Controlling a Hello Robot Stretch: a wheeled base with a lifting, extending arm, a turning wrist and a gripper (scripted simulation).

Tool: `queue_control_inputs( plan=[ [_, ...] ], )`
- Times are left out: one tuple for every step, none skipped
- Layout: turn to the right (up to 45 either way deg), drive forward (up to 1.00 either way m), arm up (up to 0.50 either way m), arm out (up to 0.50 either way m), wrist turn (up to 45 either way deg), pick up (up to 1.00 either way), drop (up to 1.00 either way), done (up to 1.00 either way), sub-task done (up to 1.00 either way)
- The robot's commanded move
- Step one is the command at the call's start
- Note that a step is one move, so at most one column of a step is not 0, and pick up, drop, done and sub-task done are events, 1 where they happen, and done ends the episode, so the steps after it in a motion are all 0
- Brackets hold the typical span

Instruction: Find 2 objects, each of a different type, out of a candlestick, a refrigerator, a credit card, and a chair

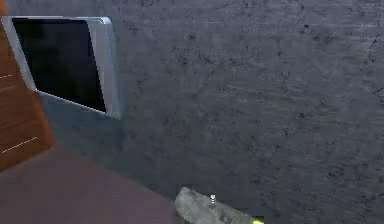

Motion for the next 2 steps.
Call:
queue_control_inputs(
  plan=[
    [24.0, 0.00, 0.00, 0.00, 0.0, 0.00, 0.00, 0.00, 0.00],
    [0.0, 0.05, 0.00, 0.00, 0.0, 0.00, 0.00, 0.00, 0.00]
  ],
)
